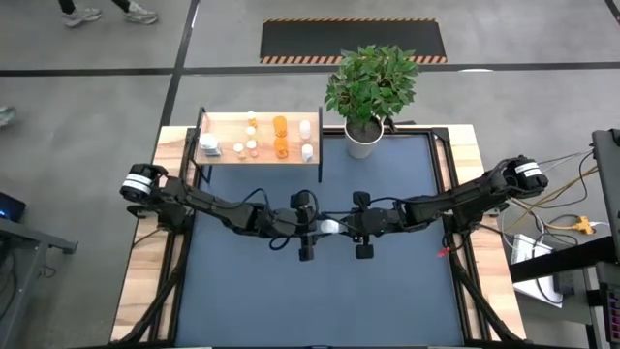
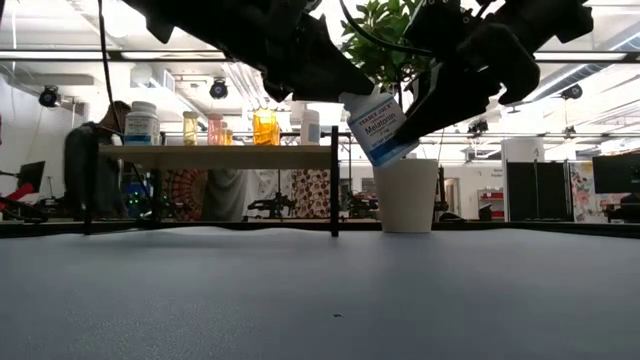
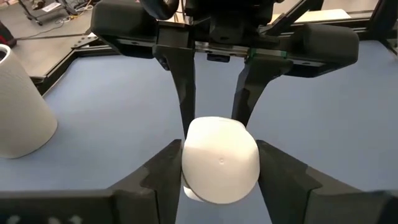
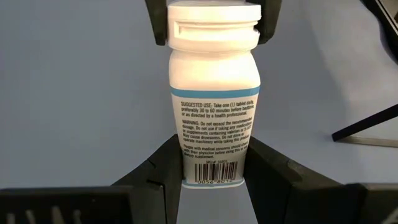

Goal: Pick and place medicine bottles onto shelf by color
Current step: Put the white pill bottle on the shelf

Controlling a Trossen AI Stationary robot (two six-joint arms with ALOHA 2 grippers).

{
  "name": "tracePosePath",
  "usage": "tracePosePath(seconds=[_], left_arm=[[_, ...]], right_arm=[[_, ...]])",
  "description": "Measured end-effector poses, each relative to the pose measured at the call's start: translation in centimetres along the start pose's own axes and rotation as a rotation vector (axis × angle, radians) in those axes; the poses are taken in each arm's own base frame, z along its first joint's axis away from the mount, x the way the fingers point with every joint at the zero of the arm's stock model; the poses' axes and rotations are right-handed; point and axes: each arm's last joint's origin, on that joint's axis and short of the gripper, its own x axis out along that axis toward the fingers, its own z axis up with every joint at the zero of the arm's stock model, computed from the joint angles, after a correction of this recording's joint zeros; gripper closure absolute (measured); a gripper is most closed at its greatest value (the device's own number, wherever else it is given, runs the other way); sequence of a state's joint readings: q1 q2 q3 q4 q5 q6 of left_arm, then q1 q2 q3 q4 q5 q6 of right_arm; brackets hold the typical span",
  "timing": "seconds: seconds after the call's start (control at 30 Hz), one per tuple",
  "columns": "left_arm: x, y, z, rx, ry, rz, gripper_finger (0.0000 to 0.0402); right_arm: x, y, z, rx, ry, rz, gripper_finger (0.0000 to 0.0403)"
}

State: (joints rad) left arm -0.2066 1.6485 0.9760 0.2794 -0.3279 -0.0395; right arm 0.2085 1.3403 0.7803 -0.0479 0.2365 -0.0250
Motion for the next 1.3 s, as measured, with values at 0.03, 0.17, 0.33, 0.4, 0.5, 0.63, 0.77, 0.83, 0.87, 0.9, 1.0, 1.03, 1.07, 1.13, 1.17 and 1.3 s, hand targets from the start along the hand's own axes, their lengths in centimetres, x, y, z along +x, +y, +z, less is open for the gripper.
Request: tracePosePath(seconds=[0.03,0.17,0.33,0.4,0.5,0.63,0.77,0.83,0.87,0.9,1.0,1.03,1.07,1.13,1.17,1.3], left_arm=[[0.0,0.0,0.0,0.000,0.000,0.000,0.0244],[0.0,0.0,0.1,-0.001,-0.002,0.000,0.0240],[0.0,0.0,0.2,-0.006,-0.006,-0.001,0.0239],[0.0,0.0,0.4,-0.008,-0.012,-0.003,0.0239],[0.0,-0.1,0.7,-0.008,-0.011,-0.004,0.0239],[-0.2,-0.1,1.4,0.008,0.033,-0.004,0.0239],[-0.5,-0.1,2.4,0.034,0.091,-0.006,0.0239],[-1.0,0.0,3.0,0.065,0.132,-0.010,0.0239],[-1.4,0.1,3.3,0.079,0.159,-0.011,0.0239],[-1.8,0.2,3.8,0.090,0.185,-0.010,0.0239],[-3.8,0.9,5.6,0.129,0.257,-0.009,0.0239],[-4.7,1.1,6.4,0.143,0.274,-0.010,0.0239],[-5.6,1.4,7.1,0.163,0.290,-0.012,0.0239],[-7.5,2.2,8.6,0.200,0.316,-0.013,0.0239],[-8.7,2.7,9.4,0.212,0.316,-0.012,0.0239],[-13.1,5.1,12.0,0.249,0.338,0.017,0.0239]], right_arm=[[0.0,0.0,0.0,0.000,0.000,0.000,0.0271],[0.0,0.0,0.0,0.000,-0.002,0.000,0.0269],[0.0,0.0,0.1,0.001,-0.007,0.000,0.0231],[0.0,0.0,0.1,0.005,-0.013,-0.001,0.0208],[-0.2,0.0,0.1,0.008,-0.014,-0.001,0.0177],[-0.8,-0.2,0.4,0.014,-0.032,-0.001,0.0147],[-1.7,-0.4,0.8,0.021,-0.062,-0.001,0.0129],[-2.5,-0.6,1.1,0.023,-0.078,-0.002,0.0125],[-2.9,-0.7,1.1,0.024,-0.083,-0.002,0.0125],[-3.3,-0.8,1.2,0.026,-0.086,-0.002,0.0125],[-4.8,-1.2,1.4,0.034,-0.103,-0.002,0.0131],[-5.3,-1.3,1.5,0.042,-0.116,-0.002,0.0132],[-5.8,-1.4,1.6,0.049,-0.124,-0.002,0.0134],[-6.6,-1.6,1.7,0.057,-0.147,-0.002,0.0138],[-6.9,-1.7,1.8,0.060,-0.156,-0.002,0.0140],[-7.8,-1.9,1.9,0.070,-0.183,-0.002,0.0146]])
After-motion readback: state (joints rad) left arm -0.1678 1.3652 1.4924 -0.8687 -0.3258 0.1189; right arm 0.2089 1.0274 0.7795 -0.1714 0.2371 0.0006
